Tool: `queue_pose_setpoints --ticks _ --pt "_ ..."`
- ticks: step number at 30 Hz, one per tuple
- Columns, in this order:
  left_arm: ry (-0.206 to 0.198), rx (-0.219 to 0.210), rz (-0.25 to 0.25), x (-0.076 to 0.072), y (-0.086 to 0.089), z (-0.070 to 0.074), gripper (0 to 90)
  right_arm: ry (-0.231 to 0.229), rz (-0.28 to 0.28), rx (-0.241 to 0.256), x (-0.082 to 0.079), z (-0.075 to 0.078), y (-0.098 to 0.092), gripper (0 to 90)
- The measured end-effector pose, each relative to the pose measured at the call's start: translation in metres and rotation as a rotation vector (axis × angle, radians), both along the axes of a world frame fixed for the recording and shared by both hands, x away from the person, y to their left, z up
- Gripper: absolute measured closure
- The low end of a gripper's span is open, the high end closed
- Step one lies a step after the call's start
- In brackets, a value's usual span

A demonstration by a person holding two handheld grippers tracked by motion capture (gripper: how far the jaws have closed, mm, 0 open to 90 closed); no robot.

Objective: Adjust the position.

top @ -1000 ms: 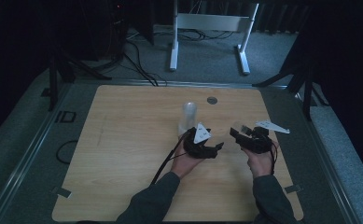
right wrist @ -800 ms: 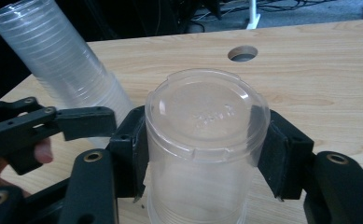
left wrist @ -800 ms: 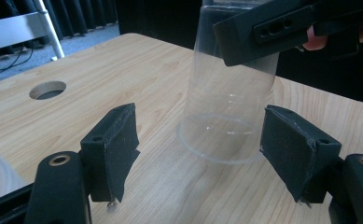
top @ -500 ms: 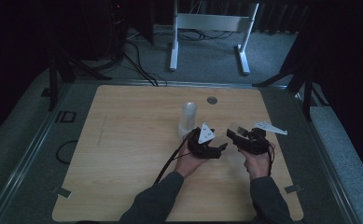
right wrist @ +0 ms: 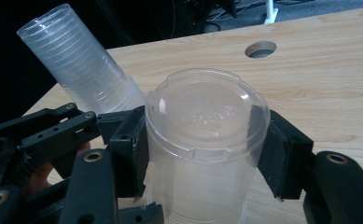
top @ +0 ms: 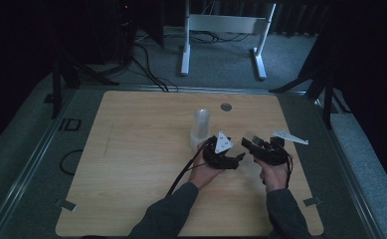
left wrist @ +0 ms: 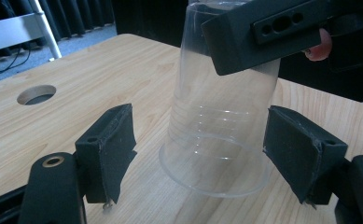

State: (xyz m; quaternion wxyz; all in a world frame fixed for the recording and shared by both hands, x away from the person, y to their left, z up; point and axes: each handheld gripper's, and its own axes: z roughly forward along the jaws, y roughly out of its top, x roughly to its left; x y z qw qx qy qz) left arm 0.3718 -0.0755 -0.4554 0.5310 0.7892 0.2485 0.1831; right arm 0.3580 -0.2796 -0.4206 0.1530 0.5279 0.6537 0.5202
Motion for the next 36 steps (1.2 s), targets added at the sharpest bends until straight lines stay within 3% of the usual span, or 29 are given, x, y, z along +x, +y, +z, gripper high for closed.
queue_pose_setpoints --ticks 12,15,36 --pt "0.012 -0.007 -0.016 -0.001 -0.010 -0.005 23.0 0.001 0.015 0.017 -0.002 0.001 0.002 41.5" --pt "0.008 -0.008 -0.016 -0.001 -0.010 -0.005 22.9 0.005 0.023 0.041 -0.002 0.001 0.001 41.6" --pt "-0.020 -0.029 -0.010 -0.005 0.001 -0.001 22.0 0.027 0.026 0.129 -0.001 -0.002 -0.003 41.9"
